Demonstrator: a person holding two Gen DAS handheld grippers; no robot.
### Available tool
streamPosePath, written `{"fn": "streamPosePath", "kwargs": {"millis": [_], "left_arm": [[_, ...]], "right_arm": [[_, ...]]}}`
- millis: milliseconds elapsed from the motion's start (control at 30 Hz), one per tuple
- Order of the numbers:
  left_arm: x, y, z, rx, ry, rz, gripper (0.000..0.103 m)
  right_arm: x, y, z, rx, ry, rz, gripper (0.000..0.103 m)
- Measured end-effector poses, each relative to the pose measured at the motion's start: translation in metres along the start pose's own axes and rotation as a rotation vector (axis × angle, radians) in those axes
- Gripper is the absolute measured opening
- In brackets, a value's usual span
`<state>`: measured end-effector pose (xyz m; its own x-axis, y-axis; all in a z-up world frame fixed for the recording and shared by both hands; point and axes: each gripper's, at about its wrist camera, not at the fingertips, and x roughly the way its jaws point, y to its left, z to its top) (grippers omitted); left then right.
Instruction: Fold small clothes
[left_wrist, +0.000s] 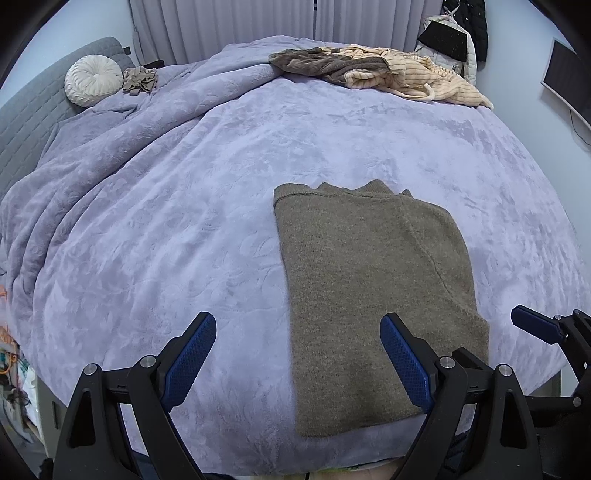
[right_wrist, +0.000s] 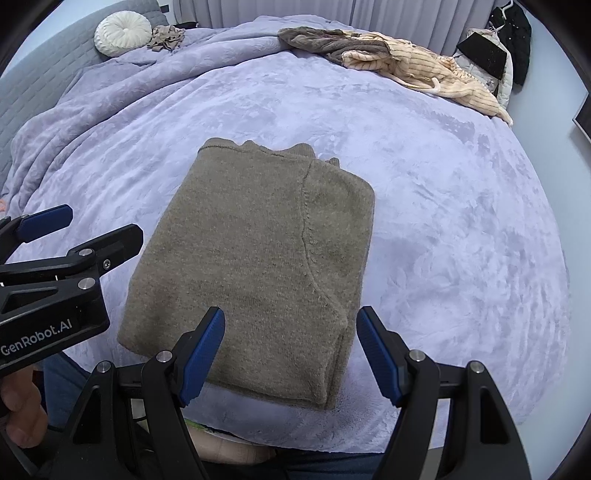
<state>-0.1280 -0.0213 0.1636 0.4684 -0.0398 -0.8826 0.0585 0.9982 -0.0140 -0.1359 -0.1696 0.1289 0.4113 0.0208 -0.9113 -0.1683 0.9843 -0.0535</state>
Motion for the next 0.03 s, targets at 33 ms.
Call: {"fn": "streamPosePath", "kwargs": {"millis": [33], "left_arm": [[0.0012, -0.0019, 0.0001, 0.003, 0.011, 0.001, 0.091]], "right_arm": [[0.0000, -0.0010, -0.0005, 0.002, -0.002, 0.003, 0.077]]}}
